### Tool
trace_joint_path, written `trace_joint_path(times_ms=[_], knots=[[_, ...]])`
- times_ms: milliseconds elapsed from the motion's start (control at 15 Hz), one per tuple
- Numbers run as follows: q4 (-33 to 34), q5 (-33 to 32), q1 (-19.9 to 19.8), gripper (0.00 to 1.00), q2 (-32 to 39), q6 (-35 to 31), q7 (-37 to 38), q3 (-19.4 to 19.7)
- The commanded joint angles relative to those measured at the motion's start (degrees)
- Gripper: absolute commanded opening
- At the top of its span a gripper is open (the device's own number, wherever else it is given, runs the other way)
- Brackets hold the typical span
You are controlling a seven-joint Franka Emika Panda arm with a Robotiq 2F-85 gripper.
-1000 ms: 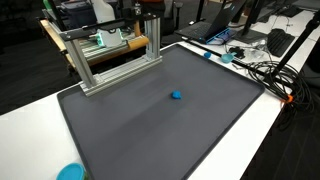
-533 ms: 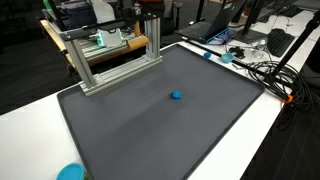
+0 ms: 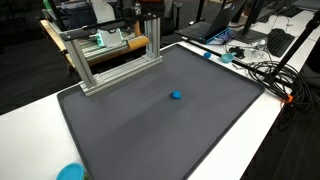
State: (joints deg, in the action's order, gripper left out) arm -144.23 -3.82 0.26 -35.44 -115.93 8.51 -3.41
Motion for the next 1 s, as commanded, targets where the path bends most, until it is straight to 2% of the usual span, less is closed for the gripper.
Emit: trace_joint_path(times_ms=[0,600,733,800,933], knots=[[-0.57,0.12,-0.54,1.0,-0.36,0.09,0.16,-0.15],[-7.57,1.78,-1.04,1.0,-4.15,-0.9,2.49,0.0],[-9.54,1.98,-1.23,1.0,-4.99,-3.1,2.66,0.39],[-6.46,1.12,-1.08,1.0,-1.98,-0.76,1.8,-0.13],[-6.9,1.08,-1.11,1.0,-2.04,-1.03,1.84,-0.16]])
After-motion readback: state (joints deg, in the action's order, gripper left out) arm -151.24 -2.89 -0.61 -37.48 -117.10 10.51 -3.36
